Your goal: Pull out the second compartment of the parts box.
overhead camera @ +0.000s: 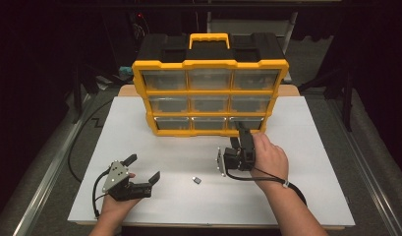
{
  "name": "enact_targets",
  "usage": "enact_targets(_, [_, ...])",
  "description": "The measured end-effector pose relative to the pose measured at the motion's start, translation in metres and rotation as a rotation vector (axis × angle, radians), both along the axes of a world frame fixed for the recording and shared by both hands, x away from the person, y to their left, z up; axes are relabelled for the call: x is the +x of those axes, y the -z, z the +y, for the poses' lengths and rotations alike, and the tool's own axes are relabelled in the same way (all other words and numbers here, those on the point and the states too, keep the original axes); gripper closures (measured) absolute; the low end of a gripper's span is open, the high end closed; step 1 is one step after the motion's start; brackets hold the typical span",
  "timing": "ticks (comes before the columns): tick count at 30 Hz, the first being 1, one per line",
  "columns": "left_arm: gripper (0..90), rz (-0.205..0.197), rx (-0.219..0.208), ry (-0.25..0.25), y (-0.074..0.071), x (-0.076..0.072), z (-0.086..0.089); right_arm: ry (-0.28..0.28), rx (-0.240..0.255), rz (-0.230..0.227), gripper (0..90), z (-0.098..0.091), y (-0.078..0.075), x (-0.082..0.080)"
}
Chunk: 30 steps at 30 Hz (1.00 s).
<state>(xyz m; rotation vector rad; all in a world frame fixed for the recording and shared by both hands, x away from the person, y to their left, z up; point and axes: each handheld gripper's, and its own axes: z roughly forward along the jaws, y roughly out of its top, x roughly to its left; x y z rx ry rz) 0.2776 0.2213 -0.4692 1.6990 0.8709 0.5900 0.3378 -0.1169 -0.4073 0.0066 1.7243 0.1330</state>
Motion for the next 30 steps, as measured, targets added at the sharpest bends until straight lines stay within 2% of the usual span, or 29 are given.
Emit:
enact_targets(5, [0.3,-0.001,0.0,0.001,0.0,0.0,0.0,-0.004,-0.005,-0.025,32.9,0.006,-0.013,0.002])
enact_targets(9, [0.3,0.001,0.003,0.002,0.0,0.0,0.0,0.0,0.015,-0.039,35.8,0.011,-0.021,0.004])
enact_targets(11, [0.3,0.0,0.002,0.004,0.001,0.0,0.0,-0.003,0.004,-0.051,37.8,0.013,-0.027,0.004])
enact_targets(15, [0.3,0.0,0.004,0.008,0.001,0.0,-0.001,-0.014,0.014,-0.072,41.8,0.019,-0.037,0.007])
enact_targets(16, [0.3,0.0,0.004,0.008,0.001,0.0,-0.001,-0.011,0.029,-0.072,42.2,0.02,-0.038,0.007])
enact_targets(18, [0.2,-0.004,0.005,0.007,0.001,0.0,-0.001,-0.015,0.025,-0.084,42.9,0.024,-0.044,0.009])
enact_targets(23, [0.3,0.001,0.0,0.011,0.0,0.0,0.0,-0.025,0.034,-0.102,44.6,0.031,-0.051,0.013])
enact_targets(24, [0.3,0.0,0.0,0.011,0.0,0.0,0.0,-0.032,0.012,-0.111,45.1,0.033,-0.054,0.014])
enact_targets(28, [0.3,-0.006,-0.001,0.014,0.0,0.0,0.0,-0.029,0.033,-0.121,48.3,0.037,-0.059,0.018])
enact_targets(30, [0.3,-0.006,-0.002,0.014,0.0,0.0,0.0,-0.037,0.027,-0.134,50.3,0.039,-0.063,0.02])
